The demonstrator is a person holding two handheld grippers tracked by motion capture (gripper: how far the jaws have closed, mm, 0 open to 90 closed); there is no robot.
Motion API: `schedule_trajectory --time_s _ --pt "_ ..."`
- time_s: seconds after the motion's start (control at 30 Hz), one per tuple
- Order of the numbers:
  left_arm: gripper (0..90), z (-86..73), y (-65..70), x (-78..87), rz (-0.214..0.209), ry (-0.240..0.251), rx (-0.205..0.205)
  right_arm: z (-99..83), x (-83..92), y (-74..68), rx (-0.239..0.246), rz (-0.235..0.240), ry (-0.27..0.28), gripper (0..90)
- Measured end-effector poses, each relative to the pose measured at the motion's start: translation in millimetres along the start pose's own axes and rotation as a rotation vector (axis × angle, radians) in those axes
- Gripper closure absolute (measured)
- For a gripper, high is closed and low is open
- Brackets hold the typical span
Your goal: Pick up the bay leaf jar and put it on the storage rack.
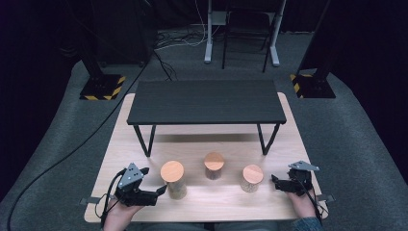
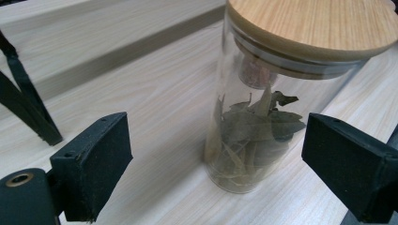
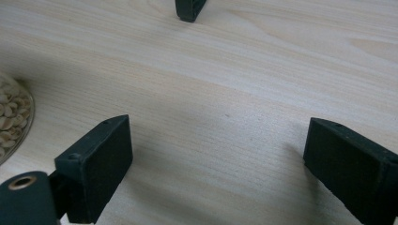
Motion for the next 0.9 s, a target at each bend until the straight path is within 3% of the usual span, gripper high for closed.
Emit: schedule_trajectory --time_s 0.23,0.9 --pt "8.5 0.4 9.4 -4.2 -0.029 -0.007 -0.016 0.0 -0.1 -0.1 0.001 0.001 0.000 7.3" --pt "8.8 4.1 23.9 -25.5 -0.043 -0.010 -0.034 0.0 -0.1 0.0 0.004 0.001 0.000 7.2"
Point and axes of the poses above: each handheld gripper's, and its own axes: x roughly backward along the jaws, z roughly out of its top, y roughly to its right, the point moved 9 cm from there along -x, roughly forward along the jaws, and after that the axes turned 15 degrees about x, right-handed, at the moved point
